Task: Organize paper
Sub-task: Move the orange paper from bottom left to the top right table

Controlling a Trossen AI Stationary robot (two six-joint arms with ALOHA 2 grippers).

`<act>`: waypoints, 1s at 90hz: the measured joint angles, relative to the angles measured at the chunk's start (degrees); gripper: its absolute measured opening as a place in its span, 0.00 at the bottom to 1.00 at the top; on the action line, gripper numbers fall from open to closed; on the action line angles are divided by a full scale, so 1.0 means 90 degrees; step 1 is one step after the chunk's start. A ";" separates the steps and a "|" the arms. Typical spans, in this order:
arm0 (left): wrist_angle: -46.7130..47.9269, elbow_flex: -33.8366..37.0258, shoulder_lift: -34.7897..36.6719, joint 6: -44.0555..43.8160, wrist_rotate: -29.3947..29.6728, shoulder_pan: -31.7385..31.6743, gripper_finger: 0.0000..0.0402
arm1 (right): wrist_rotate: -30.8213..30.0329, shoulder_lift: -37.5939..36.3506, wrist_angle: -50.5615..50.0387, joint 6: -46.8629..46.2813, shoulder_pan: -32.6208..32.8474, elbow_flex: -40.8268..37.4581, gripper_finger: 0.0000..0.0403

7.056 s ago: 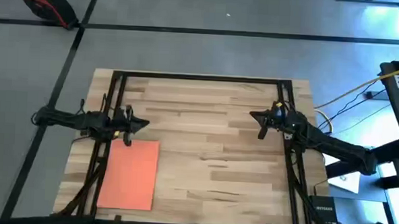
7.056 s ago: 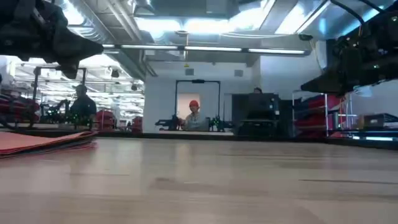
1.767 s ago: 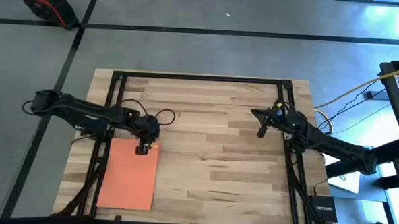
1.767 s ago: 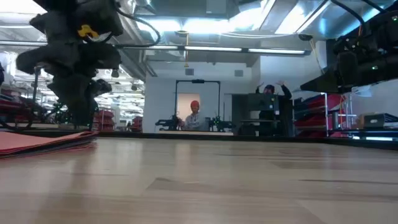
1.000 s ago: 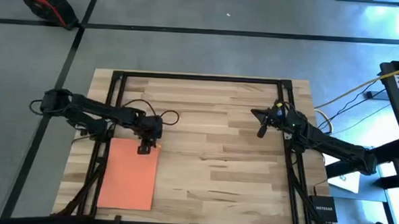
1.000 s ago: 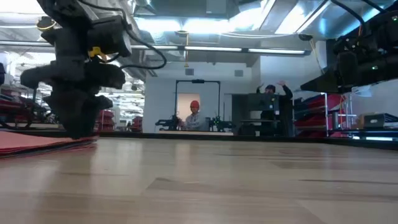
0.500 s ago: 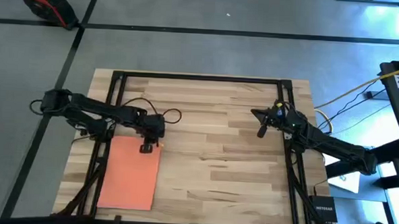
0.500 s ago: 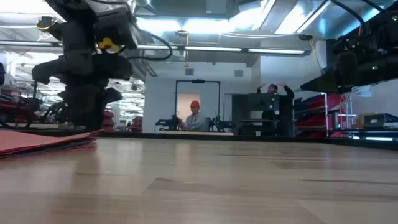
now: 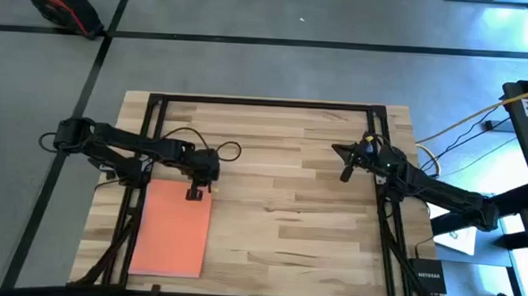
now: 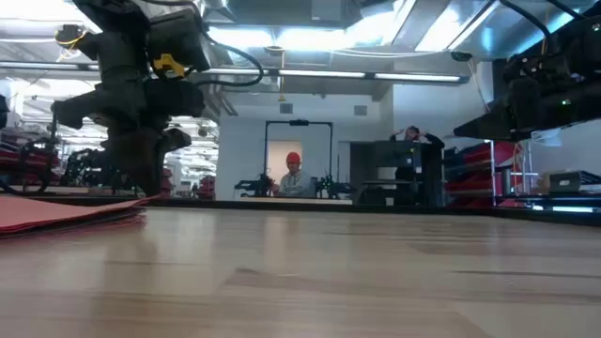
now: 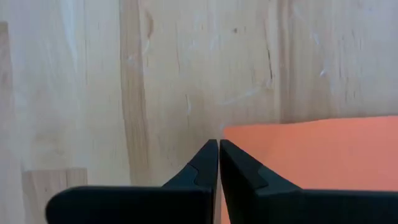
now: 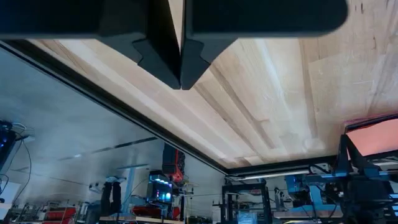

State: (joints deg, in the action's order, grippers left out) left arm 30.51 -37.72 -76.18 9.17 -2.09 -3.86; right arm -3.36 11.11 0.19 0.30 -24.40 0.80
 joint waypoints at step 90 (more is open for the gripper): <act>0.0346 -0.0286 -0.0031 0.1087 -0.1049 -0.0428 0.32 | 0.0000 0.0000 0.0000 -0.0002 0.0000 0.0000 0.00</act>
State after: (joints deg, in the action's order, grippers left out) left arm 33.63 -40.29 -76.46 18.95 -11.53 -7.71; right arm -3.36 11.11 0.19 0.27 -24.40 0.80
